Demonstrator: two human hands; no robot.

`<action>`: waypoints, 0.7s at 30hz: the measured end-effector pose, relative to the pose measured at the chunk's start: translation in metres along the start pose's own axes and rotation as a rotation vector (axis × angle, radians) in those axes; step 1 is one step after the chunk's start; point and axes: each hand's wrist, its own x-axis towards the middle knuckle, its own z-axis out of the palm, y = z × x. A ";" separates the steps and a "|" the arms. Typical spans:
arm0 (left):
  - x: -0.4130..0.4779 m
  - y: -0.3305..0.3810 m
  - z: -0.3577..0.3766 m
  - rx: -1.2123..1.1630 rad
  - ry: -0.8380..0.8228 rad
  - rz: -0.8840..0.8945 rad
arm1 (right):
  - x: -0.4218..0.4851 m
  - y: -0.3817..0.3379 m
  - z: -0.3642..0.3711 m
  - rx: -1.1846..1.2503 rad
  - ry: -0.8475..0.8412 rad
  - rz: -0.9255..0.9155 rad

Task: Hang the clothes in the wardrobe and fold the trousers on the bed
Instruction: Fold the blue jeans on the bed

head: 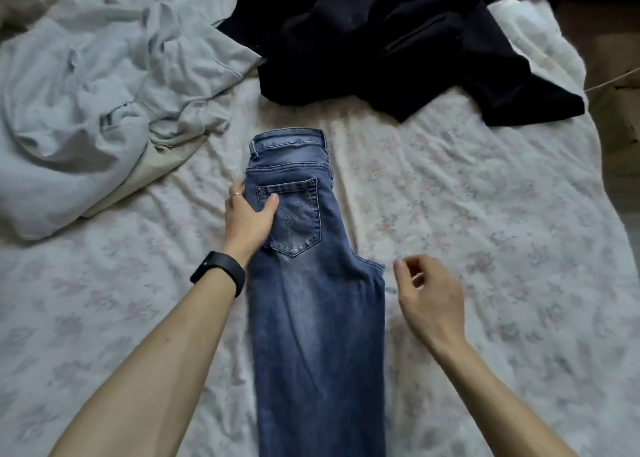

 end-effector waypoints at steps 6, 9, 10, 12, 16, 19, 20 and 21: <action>-0.100 -0.043 0.031 0.674 0.019 0.515 | -0.041 -0.038 0.077 -0.301 -0.181 -0.724; -0.089 -0.073 0.018 0.945 -0.107 0.430 | 0.001 -0.016 0.083 -0.626 -0.274 -0.633; -0.082 -0.080 0.010 0.965 -0.088 0.329 | 0.018 -0.007 0.079 -0.693 -0.284 -0.470; -0.081 -0.094 -0.007 0.933 -0.032 0.187 | 0.037 0.008 0.067 -0.723 -0.252 -0.226; -0.128 -0.112 -0.007 0.834 -0.005 0.459 | -0.014 0.008 0.069 -0.541 -0.089 -0.438; -0.214 -0.146 0.009 0.844 -0.159 0.609 | -0.107 0.033 0.070 -0.510 -0.227 -0.763; -0.245 -0.161 0.010 0.874 -0.194 0.602 | -0.132 0.045 0.066 -0.550 -0.272 -0.771; -0.272 -0.172 0.009 0.880 -0.206 0.559 | -0.151 0.056 0.063 -0.580 -0.283 -0.717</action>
